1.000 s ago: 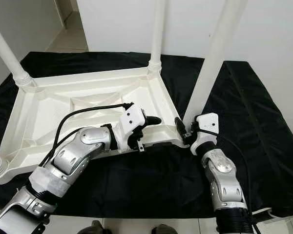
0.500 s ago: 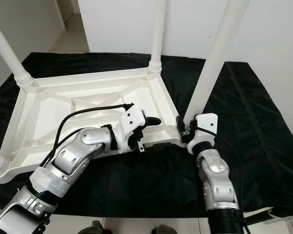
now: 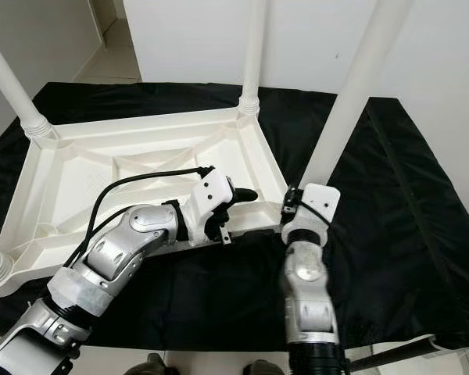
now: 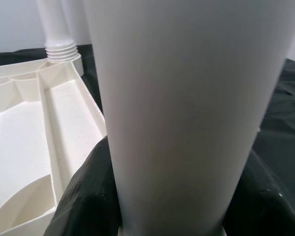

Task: Building children table

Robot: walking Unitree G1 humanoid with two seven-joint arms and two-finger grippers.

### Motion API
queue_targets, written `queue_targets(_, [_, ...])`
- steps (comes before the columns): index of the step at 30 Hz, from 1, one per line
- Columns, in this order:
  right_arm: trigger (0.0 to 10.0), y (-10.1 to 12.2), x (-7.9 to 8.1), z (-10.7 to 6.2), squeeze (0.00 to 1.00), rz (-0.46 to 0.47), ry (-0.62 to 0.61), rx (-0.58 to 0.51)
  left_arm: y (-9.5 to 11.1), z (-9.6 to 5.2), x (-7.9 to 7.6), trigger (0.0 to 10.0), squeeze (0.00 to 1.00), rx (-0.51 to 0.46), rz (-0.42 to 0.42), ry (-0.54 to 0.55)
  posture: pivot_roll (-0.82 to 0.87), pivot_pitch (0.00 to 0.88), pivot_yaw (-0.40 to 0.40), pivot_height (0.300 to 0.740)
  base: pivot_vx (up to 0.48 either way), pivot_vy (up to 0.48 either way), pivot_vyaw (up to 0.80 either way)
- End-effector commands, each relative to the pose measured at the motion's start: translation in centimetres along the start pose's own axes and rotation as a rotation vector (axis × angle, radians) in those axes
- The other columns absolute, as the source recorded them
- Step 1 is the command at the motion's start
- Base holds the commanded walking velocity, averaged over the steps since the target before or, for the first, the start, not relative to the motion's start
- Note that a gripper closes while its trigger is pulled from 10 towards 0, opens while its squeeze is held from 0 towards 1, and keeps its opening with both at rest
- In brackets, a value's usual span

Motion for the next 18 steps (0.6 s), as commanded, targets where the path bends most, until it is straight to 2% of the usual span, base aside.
queue_targets(1, [10.0,-0.6,0.4,-0.5,0.00,0.023,-0.031,0.035,0.1,0.0,-0.1,10.0,0.00,0.012,0.017,-0.058,-0.07,0.000,0.037,0.740,0.000,0.000,0.00])
queue_targets(3, [10.0,-0.2,0.8,-0.6,0.00,0.027,0.006,0.015,0.1,0.0,-0.1,10.0,0.00,0.013,0.018,-0.059,-0.07,0.000,0.037,0.740,0.000,0.000,0.00])
queue_targets(8, [10.0,0.2,0.6,-0.5,0.00,0.041,0.024,-0.006,0.0,0.0,-0.2,10.0,0.00,0.015,0.018,-0.062,-0.07,0.000,0.037,0.740,0.000,0.000,0.00])
queue_targets(9, [10.0,0.4,0.4,-0.4,1.00,0.047,0.034,-0.019,0.1,0.0,-0.2,10.0,0.00,0.014,0.017,-0.062,-0.07,0.000,0.035,0.740,0.000,0.000,0.00])
queue_targets(18, [10.0,1.2,-0.7,-0.1,1.00,0.033,0.080,-0.068,0.0,-0.1,-0.1,10.0,0.00,0.017,0.025,-0.054,-0.07,0.000,0.031,0.740,0.000,0.000,0.00])
Point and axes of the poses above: a point about 5 cm out from each wrist's last joint towards the gripper, its own z axis pointing out of the wrist towards the gripper, its own y axis along the axis of the wrist's last joint, x = y × z, the point moved 1 cm from there along z, pointing out of the wrist towards the gripper, and after that the axes turned 6 degrees about -z, right-handed, at the moved point
